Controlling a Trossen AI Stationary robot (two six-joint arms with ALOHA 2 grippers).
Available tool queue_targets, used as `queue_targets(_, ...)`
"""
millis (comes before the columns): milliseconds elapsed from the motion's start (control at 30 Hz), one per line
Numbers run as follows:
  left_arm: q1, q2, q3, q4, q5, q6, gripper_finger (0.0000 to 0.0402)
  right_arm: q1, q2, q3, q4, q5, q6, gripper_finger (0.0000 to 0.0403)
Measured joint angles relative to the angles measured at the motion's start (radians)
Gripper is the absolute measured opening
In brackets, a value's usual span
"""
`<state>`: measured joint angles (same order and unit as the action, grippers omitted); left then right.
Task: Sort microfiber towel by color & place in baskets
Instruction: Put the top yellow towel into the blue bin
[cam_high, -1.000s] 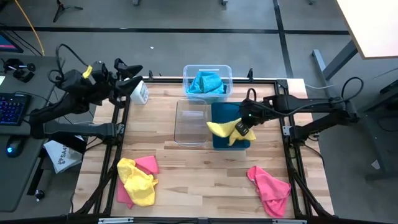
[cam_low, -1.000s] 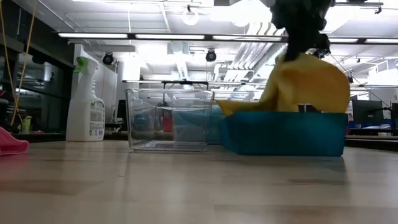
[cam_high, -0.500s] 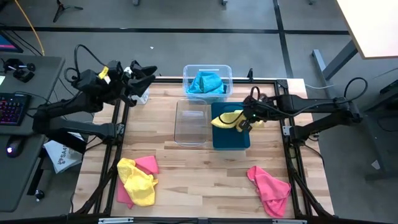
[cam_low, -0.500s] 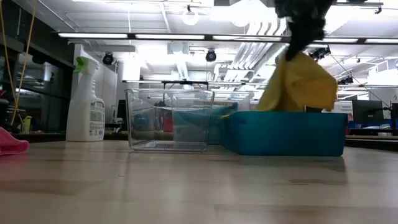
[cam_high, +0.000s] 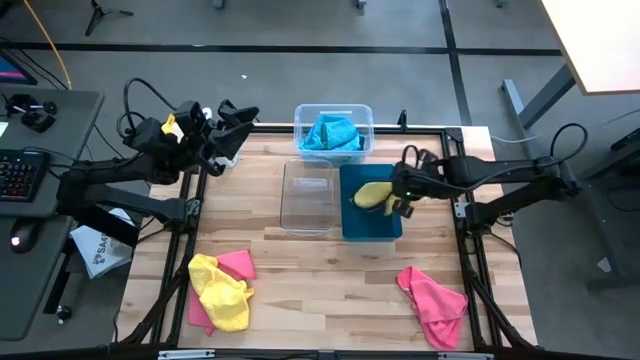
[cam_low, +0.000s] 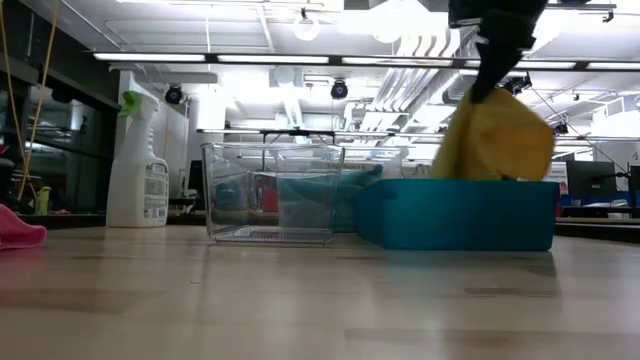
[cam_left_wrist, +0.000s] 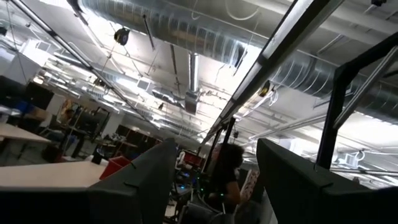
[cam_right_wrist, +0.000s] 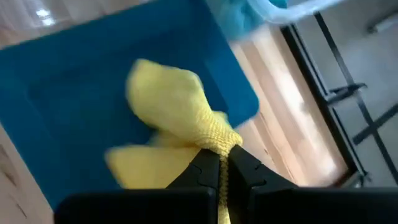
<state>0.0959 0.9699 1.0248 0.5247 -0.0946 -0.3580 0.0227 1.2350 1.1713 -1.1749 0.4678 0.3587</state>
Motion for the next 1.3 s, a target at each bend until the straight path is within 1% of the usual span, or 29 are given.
queue_targets(67,0.0,-0.003,0.0,-0.001,0.0,0.004,0.0213,0.0,-0.01,0.0,0.02,-0.001,0.003,0.0)
queue_targets(100,0.0,-0.004,0.0,-0.001,0.0,0.012,0.0213,0.0,-0.01,0.0,0.061,-0.005,0.004,0.0)
queue_targets(267,0.001,-0.006,0.0,-0.001,-0.019,0.055,0.0213,-0.005,0.02,-0.004,0.369,-0.032,0.012,0.0)
queue_targets(300,0.001,-0.006,0.0,-0.001,-0.023,0.055,0.0213,-0.005,0.036,-0.006,0.4,-0.033,0.013,0.0)
queue_targets(367,0.001,-0.006,0.0,-0.002,-0.024,0.055,0.0213,-0.011,0.08,-0.008,0.408,-0.014,0.006,0.0)
queue_targets(533,0.001,-0.009,0.0,-0.003,-0.024,0.055,0.0213,-0.035,0.187,-0.01,0.343,0.015,0.022,0.0)
queue_targets(667,0.001,-0.028,0.0,-0.003,-0.018,0.055,0.0213,-0.035,0.23,-0.011,0.326,0.027,0.059,0.0)
queue_targets(733,0.001,-0.04,0.0,-0.004,-0.015,0.055,0.0213,-0.034,0.237,-0.044,0.351,0.037,0.082,0.0)
queue_targets(800,0.001,-0.053,0.0,-0.01,-0.015,0.055,0.0213,-0.035,0.237,-0.11,0.399,0.015,0.114,0.0)
queue_targets(900,0.001,-0.072,0.0,-0.031,-0.014,0.055,0.0213,-0.043,0.225,-0.217,0.489,-0.065,0.169,0.0)
queue_targets(1000,0.001,-0.079,0.0,-0.059,-0.014,0.055,0.0213,-0.051,0.193,-0.261,0.593,-0.112,0.251,0.0003)
queue_targets(1067,0.001,-0.078,0.0,-0.074,-0.014,0.051,0.0213,-0.056,0.172,-0.263,0.631,-0.122,0.27,0.0013)
queue_targets(1133,0.001,-0.072,0.0,-0.081,-0.014,0.047,0.0213,-0.068,0.162,-0.249,0.618,-0.13,0.262,0.0033)
queue_targets(1200,0.001,-0.066,0.0,-0.084,-0.013,0.045,0.0213,-0.089,0.151,-0.233,0.586,-0.163,0.256,0.0064)
queue_targets(1300,0.001,-0.053,0.0,-0.082,-0.016,0.018,0.0213,-0.12,0.141,-0.201,0.532,-0.216,0.27,0.0127)
